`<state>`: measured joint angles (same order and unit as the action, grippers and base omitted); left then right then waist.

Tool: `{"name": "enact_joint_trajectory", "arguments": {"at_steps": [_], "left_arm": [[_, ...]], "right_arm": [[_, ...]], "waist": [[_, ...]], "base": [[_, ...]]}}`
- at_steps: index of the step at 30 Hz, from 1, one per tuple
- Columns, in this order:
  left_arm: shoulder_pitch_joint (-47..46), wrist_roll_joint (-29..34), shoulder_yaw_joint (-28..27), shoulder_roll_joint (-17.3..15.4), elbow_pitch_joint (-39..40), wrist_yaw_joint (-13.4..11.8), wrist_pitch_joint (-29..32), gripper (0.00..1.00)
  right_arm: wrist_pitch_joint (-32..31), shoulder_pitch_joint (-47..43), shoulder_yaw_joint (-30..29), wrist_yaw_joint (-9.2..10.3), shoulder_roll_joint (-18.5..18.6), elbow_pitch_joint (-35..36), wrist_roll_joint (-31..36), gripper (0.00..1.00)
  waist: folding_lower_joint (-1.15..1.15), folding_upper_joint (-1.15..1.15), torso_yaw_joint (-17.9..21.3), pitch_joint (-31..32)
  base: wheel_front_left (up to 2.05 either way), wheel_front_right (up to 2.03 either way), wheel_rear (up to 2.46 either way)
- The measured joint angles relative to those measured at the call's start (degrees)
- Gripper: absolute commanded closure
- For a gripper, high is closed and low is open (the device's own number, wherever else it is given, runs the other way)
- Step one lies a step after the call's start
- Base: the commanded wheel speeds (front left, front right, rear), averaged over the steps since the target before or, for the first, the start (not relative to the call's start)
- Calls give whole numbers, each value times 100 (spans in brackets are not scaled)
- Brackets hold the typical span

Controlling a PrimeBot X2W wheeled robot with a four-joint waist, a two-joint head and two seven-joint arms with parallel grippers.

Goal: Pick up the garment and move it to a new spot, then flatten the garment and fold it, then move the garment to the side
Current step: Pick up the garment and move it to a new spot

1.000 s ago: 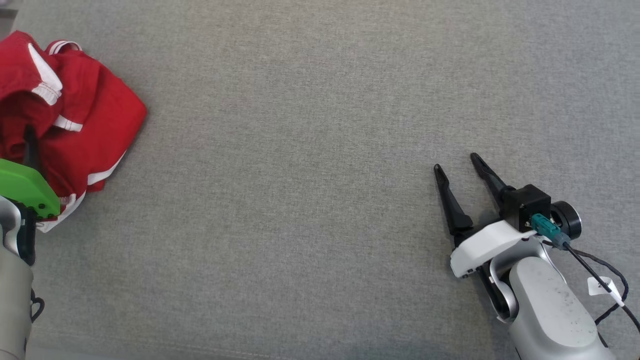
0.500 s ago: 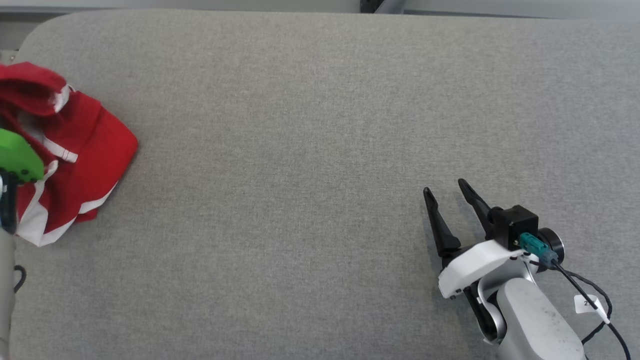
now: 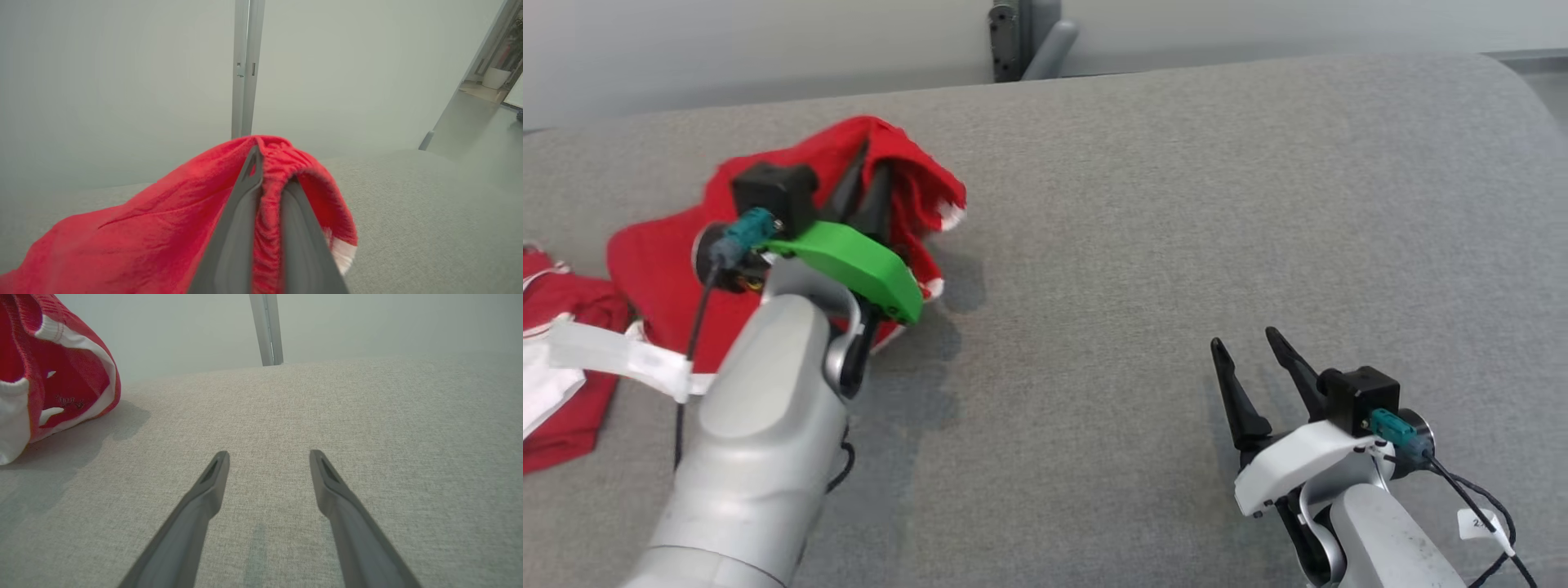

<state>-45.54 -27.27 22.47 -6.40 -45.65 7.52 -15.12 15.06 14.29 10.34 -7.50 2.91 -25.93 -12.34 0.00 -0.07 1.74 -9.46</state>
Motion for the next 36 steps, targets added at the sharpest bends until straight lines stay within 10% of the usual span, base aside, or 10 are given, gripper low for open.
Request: {"name": "enact_joint_trajectory", "arguments": {"at_steps": [16,19,36], "left_arm": [[24,-1046,1202,365,414,-4,1,100],[9,-1132,1270,367,664,-36,0,0],[1216,-182,-90,138,1046,-127,-1,0]], "right_arm": [[0,15,208,0,-3,198,-253,0],[0,17,223,0,-3,210,-316,0],[0,-27,110,0,-9,229,-253,0]], "waist": [[0,0,1321,-155],[0,0,1487,-232],[0,0,823,-107]], "base": [[0,0,0],[0,0,0],[0,0,0]]}}
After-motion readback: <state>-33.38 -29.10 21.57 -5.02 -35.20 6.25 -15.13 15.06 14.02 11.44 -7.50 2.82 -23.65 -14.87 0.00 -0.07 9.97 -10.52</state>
